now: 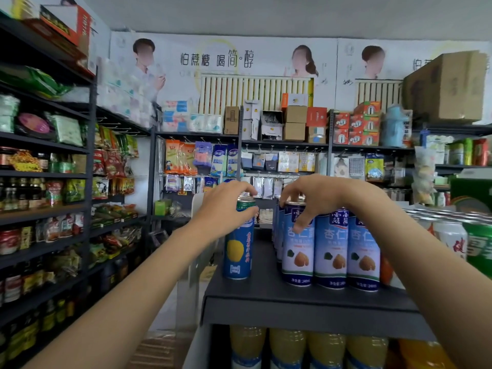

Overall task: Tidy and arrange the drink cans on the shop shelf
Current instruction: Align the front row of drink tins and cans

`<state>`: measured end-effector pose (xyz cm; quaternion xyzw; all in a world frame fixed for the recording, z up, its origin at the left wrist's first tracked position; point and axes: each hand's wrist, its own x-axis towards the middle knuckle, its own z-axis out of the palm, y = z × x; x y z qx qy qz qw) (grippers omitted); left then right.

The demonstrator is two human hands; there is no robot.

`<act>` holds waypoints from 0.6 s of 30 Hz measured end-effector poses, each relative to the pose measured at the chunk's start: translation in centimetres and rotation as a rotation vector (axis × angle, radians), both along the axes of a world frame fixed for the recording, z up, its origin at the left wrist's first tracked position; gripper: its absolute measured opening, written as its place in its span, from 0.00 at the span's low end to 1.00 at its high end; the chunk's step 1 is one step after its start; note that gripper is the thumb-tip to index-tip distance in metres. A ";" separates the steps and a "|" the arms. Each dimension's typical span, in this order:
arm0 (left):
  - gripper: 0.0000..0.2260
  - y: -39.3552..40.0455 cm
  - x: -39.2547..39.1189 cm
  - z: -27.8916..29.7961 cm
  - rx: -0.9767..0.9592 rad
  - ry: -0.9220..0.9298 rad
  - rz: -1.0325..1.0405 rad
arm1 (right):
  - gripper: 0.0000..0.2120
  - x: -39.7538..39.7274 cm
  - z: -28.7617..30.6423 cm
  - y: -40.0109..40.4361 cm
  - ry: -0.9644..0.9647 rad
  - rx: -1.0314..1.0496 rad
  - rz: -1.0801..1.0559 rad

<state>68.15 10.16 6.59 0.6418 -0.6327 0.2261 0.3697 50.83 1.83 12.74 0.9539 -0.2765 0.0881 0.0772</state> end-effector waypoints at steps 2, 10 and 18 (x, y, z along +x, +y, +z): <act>0.12 -0.1 -0.8 0.5 -0.023 -0.041 -0.014 | 0.29 0.1 0.1 0.0 -0.019 0.018 0.007; 0.16 -1.1 -1.2 2.0 0.193 0.029 -0.020 | 0.31 1.0 0.1 0.6 -0.087 0.039 0.044; 0.17 -0.9 -1.2 2.1 0.218 -0.017 0.009 | 0.32 0.7 0.4 0.8 -0.012 0.018 0.015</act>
